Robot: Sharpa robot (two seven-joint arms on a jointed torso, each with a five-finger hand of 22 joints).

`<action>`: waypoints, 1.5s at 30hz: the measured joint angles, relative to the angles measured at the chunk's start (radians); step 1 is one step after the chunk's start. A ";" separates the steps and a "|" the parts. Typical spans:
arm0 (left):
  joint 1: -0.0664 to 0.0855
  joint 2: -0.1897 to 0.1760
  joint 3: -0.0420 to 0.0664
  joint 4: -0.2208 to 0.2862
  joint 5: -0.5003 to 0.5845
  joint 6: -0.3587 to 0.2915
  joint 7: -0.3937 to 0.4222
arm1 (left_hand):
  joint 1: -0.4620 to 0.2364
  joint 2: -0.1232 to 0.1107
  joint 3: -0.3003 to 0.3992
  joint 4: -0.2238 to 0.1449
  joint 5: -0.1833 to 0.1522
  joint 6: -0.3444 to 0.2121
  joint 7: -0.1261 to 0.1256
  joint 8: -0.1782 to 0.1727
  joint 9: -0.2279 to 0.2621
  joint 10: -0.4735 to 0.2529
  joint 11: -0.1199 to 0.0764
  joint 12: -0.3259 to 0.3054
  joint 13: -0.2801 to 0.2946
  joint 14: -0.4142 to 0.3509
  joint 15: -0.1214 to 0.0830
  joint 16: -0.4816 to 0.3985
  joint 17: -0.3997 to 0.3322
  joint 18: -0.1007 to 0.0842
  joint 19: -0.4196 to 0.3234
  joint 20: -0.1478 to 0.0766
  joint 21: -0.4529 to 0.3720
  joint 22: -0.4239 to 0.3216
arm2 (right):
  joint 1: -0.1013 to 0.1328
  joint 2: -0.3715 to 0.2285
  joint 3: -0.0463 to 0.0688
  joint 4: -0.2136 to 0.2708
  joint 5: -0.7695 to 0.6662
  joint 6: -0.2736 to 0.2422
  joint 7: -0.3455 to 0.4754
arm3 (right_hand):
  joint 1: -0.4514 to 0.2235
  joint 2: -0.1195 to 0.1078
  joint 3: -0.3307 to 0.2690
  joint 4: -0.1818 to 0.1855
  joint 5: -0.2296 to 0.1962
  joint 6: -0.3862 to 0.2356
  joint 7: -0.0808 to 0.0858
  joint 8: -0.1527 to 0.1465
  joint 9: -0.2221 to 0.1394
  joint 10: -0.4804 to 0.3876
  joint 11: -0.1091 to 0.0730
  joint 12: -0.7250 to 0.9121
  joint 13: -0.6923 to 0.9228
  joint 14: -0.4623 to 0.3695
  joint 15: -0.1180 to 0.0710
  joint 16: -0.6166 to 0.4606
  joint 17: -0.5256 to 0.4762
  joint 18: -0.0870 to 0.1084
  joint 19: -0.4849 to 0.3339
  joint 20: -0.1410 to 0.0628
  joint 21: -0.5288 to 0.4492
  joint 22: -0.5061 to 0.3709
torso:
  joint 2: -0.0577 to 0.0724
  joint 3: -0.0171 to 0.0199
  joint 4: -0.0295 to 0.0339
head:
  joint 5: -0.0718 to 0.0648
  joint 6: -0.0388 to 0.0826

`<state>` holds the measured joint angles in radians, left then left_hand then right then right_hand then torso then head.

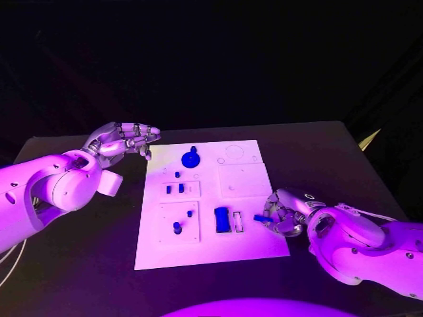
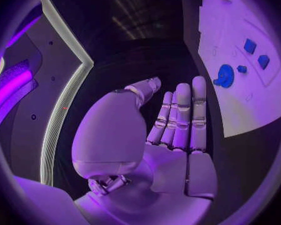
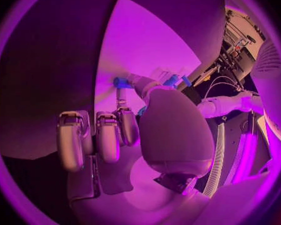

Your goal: Assemble the parts on the task board

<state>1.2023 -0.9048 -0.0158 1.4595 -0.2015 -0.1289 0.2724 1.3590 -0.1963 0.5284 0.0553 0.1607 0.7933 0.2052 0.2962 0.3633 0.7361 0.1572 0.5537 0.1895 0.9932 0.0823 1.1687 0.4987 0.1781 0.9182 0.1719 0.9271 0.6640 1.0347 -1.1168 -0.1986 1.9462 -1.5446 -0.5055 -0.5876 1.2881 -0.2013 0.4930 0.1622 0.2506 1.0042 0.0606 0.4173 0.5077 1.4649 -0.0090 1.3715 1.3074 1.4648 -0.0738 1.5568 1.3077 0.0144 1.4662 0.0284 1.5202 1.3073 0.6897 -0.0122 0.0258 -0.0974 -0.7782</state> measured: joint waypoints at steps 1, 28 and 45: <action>0.000 0.000 0.000 0.000 0.000 0.000 0.000 | 0.000 0.000 0.000 0.000 0.000 0.000 0.000 0.000 0.000 0.000 0.000 0.000 0.000 0.000 0.000 0.000 0.000 0.000 0.000 0.000 -0.002 0.000 | 0.002 -0.001 0.000 0.005 0.004 -0.002 -0.001 | -0.003 0.003 0.005 -0.001 0.008 0.000 0.000 0.001 0.002 0.000 0.000 0.000 0.000 0.000 0.000 0.000 0.000 0.000 0.000 0.000 0.000 0.000 | 0.000 0.0000 0.0000 | 0.000 0.000; 0.000 0.000 0.000 0.004 0.000 0.000 0.000 | 0.004 0.004 0.000 0.000 0.000 0.000 0.000 0.001 0.000 0.000 0.000 0.000 0.000 0.000 0.000 0.000 -0.001 0.000 0.000 0.000 -0.003 -0.001 | 0.016 0.103 0.001 -0.009 0.243 -0.061 0.003 | -0.180 -0.009 0.005 0.048 0.073 0.003 -0.003 0.018 0.028 0.000 0.000 0.012 0.001 0.000 0.000 0.000 0.000 0.000 0.000 0.000 0.015 0.001 | 0.001 0.0002 0.0016 | -0.007 -0.007; 0.000 0.000 0.000 0.005 0.000 0.001 -0.001 | 0.004 0.004 0.000 0.000 0.000 0.000 0.000 0.006 0.000 0.000 0.000 0.000 0.000 0.000 0.000 0.000 -0.001 0.000 0.000 0.000 -0.003 -0.002 | 0.008 0.126 0.001 -0.019 0.319 -0.087 0.021 | -0.188 -0.009 0.005 0.048 0.073 0.005 -0.005 0.018 0.030 0.000 0.000 0.012 0.001 0.000 0.000 0.000 0.000 0.000 0.000 0.000 0.015 0.000 | 0.001 0.0007 0.0005 | -0.007 -0.009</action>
<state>1.2023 -0.9050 -0.0159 1.4642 -0.2015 -0.1279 0.2715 1.3632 -0.1922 0.5284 0.0553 0.1607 0.7933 0.2052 0.3022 0.3633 0.7362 0.1572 0.5537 0.1896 0.9933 0.0823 1.1687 0.4980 0.1781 0.9182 0.1719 0.9245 0.6620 1.0425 -0.9904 -0.1974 1.9271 -1.2253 -0.5924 -0.5671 1.1001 -0.2105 0.4982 0.2100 0.3234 1.0088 0.0559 0.4351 0.5380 1.4649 -0.0089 1.3831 1.3080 1.4647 -0.0736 1.5568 1.3074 0.0144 1.4662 0.0286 1.5353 1.3077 0.6905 -0.0115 0.0263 -0.1047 -0.7870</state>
